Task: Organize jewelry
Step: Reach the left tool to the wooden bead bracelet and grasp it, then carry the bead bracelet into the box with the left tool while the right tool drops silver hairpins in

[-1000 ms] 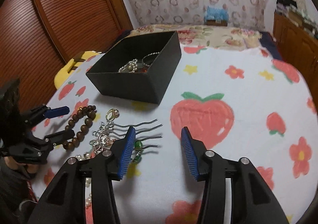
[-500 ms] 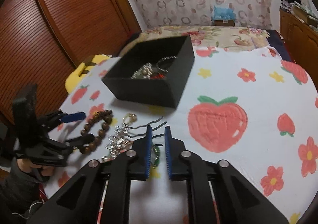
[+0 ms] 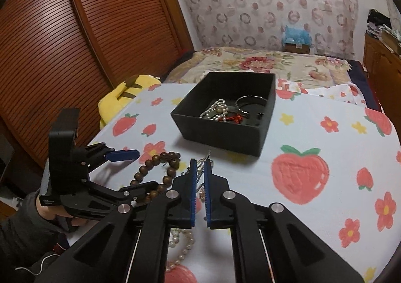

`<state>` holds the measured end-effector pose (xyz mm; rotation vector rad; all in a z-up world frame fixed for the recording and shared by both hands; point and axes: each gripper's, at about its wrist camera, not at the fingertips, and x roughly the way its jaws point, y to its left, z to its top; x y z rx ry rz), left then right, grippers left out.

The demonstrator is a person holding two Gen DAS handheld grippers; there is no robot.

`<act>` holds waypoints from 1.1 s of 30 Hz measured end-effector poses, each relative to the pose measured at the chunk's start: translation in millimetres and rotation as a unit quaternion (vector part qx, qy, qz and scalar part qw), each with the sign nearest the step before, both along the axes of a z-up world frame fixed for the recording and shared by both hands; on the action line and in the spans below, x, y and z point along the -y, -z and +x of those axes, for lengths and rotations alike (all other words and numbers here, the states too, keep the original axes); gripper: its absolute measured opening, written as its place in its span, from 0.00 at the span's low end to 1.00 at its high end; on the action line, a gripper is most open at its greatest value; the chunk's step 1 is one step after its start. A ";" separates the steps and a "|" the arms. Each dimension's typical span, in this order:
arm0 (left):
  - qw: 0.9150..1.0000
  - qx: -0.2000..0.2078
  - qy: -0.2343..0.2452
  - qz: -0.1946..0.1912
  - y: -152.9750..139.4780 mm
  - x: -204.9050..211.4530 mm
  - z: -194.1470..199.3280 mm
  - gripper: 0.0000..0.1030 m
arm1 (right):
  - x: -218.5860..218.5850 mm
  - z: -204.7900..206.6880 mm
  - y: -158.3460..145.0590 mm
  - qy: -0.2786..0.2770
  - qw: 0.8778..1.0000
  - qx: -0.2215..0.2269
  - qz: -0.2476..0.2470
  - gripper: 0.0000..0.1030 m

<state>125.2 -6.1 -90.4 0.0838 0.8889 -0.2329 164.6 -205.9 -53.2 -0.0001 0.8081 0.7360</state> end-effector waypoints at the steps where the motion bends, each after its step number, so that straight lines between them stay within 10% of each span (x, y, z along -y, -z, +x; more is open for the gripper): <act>1: 1.000 0.000 0.000 0.000 -0.1 0.4 -0.1 0.74 | -1.4 0.0 0.9 0.000 1.000 -0.001 -0.002 0.05; 6: 1.000 0.003 0.004 -0.013 -1.3 -1.8 -2.1 0.69 | -4.3 -3.2 -0.9 -0.007 1.000 0.008 -0.002 0.03; 13: 1.000 0.002 0.003 -0.014 -3.6 -7.8 1.8 0.13 | -7.2 -7.3 -10.4 -0.007 0.999 0.030 -0.021 0.02; 33: 0.996 0.095 0.004 -0.003 -75.8 -3.1 -13.3 0.12 | -9.7 -5.3 -54.4 -0.007 0.996 0.089 -0.032 0.02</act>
